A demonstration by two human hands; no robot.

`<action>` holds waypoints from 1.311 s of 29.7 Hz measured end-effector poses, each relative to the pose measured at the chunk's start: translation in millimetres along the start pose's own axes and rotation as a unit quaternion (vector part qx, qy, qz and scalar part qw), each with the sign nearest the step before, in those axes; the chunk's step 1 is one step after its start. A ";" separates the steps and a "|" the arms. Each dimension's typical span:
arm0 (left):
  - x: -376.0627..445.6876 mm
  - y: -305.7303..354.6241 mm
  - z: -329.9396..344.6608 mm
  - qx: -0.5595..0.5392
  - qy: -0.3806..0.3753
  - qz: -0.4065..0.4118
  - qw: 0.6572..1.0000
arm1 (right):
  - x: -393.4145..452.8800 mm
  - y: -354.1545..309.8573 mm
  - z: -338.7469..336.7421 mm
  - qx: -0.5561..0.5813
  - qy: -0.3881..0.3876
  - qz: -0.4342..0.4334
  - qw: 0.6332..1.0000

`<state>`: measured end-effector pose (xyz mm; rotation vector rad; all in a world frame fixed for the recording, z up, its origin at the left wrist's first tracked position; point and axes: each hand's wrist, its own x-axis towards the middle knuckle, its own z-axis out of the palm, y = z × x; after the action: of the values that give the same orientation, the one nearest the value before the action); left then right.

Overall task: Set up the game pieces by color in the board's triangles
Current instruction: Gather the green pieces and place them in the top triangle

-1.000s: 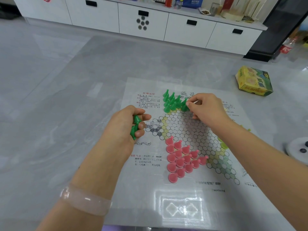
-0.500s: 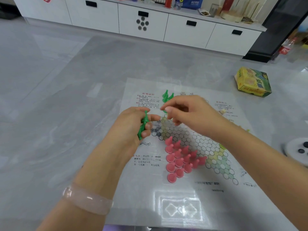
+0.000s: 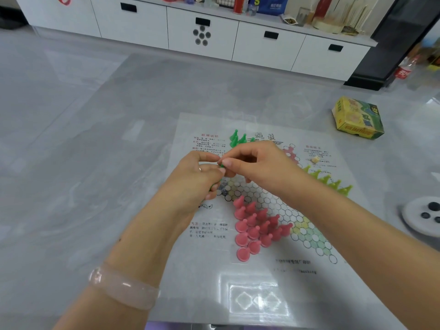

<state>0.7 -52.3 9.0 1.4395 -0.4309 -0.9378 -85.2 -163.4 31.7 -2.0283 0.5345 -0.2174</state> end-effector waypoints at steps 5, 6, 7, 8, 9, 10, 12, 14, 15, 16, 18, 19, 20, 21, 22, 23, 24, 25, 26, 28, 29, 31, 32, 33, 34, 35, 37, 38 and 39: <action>-0.2 1.5 1.5 0.017 0.008 -0.029 0.999 | -1.4 1.7 1.0 0.005 -0.006 0.009 1.000; 0.3 1.8 1.7 0.014 0.024 -0.049 0.998 | -1.1 1.2 0.0 -0.007 -0.002 0.008 1.000; 1.1 2.4 1.6 0.005 0.043 -0.071 0.997 | -0.2 1.1 -2.6 -0.020 0.012 0.009 1.000; 1.8 2.6 0.7 -0.017 0.062 -0.092 0.994 | 1.8 1.9 -6.7 -0.035 0.033 0.013 0.999; 2.3 3.0 -0.9 -0.051 0.080 -0.109 0.990 | 4.4 3.7 -12.0 -0.049 0.060 0.020 0.997; 2.7 3.4 -2.9 -0.091 0.098 -0.119 0.984 | 7.6 6.0 -17.9 -0.062 0.089 0.027 0.994; 2.0 5.0 -6.2 -0.149 0.121 -0.130 0.973 | 13.9 11.6 -28.4 -0.102 0.138 0.033 0.985; -0.6 6.9 -7.6 -0.176 0.126 -0.135 0.967 | 19.0 17.0 -34.4 -0.162 0.161 0.028 0.973; -1.8 7.9 -7.4 -0.183 0.124 -0.136 0.966 | 20.8 19.0 -35.7 -0.190 0.166 0.024 0.967; -2.6 8.6 -7.1 -0.188 0.121 -0.136 0.965 | 22.4 20.8 -36.2 -0.213 0.167 0.021 0.962; -3.5 10.5 -6.2 -0.192 0.122 -0.135 0.964 | 25.0 24.2 -35.6 -0.252 0.161 0.016 0.954; -3.3 11.1 -5.9 -0.192 0.124 -0.135 0.964 | 26.1 25.8 -34.9 -0.271 0.158 0.015 0.950; -2.7 11.3 -5.6 -0.194 0.126 -0.134 0.964 | 27.1 27.2 -34.2 -0.287 0.155 0.015 0.945; -2.0 11.2 -5.8 -0.195 0.129 -0.134 0.963 | 28.0 28.4 -33.4 -0.301 0.153 0.015 0.941; -1.2 10.7 -6.0 -0.196 0.132 -0.132 0.963 | 28.9 29.6 -32.7 -0.313 0.151 0.017 0.938; -0.5 9.9 -6.4 -0.197 0.136 -0.128 0.963 | 29.4 30.3 -32.2 -0.322 0.150 0.018 0.935; 0.4 9.1 -6.7 -0.195 0.138 -0.121 0.963 | 29.8 31.1 -32.2 -0.328 0.149 0.019 0.933; 0.8 8.2 -6.6 -0.190 0.139 -0.112 0.965 | 30.0 31.8 -32.2 -0.331 0.149 0.020 0.931; 0.9 6.9 -6.7 -0.179 0.137 -0.100 0.969 | 30.2 32.5 -32.5 -0.334 0.149 0.021 0.930; 0.2 4.4 -6.3 -0.126 0.126 -0.064 0.982 | 30.7 34.2 -32.8 -0.338 0.150 0.021 0.929; -0.6 2.7 -6.3 -0.073 0.122 -0.040 0.989 | 30.7 35.2 -32.5 -0.337 0.150 0.022 0.929; -2.0 -0.8 -6.4 0.090 0.123 0.026 0.988 | 30.7 37.4 -31.9 -0.337 0.148 0.023 0.930; -1.9 -2.3 -6.1 0.176 0.121 0.065 0.975 | 30.8 38.6 -31.6 -0.337 0.147 0.024 0.930; -1.9 -3.7 -6.3 0.246 0.119 0.096 0.957 | 30.7 39.5 -31.4 -0.336 0.147 0.024 0.930; -1.6 -4.6 -6.8 0.290 0.116 0.113 0.943 | 30.7 40.1 -31.1 -0.334 0.147 0.023 0.931; -1.3 -5.4 -7.3 0.312 0.112 0.118 0.936 | 30.5 40.3 -31.0 -0.331 0.147 0.023 0.932; 0.2 -6.6 -8.1 0.329 0.103 0.110 0.932 | 30.2 40.4 -30.5 -0.328 0.147 0.022 0.933; 0.7 -6.8 -8.2 0.329 0.099 0.100 0.934 | 30.0 40.6 -30.3 -0.328 0.147 0.020 0.933; 1.3 -6.6 -8.2 0.329 0.096 0.090 0.935 | 29.8 40.6 -29.7 -0.330 0.147 0.019 0.932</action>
<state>5.7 -47.1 1.3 2.0344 -0.7638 -0.5063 -81.1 -217.3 9.3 -2.6529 0.9264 -0.3575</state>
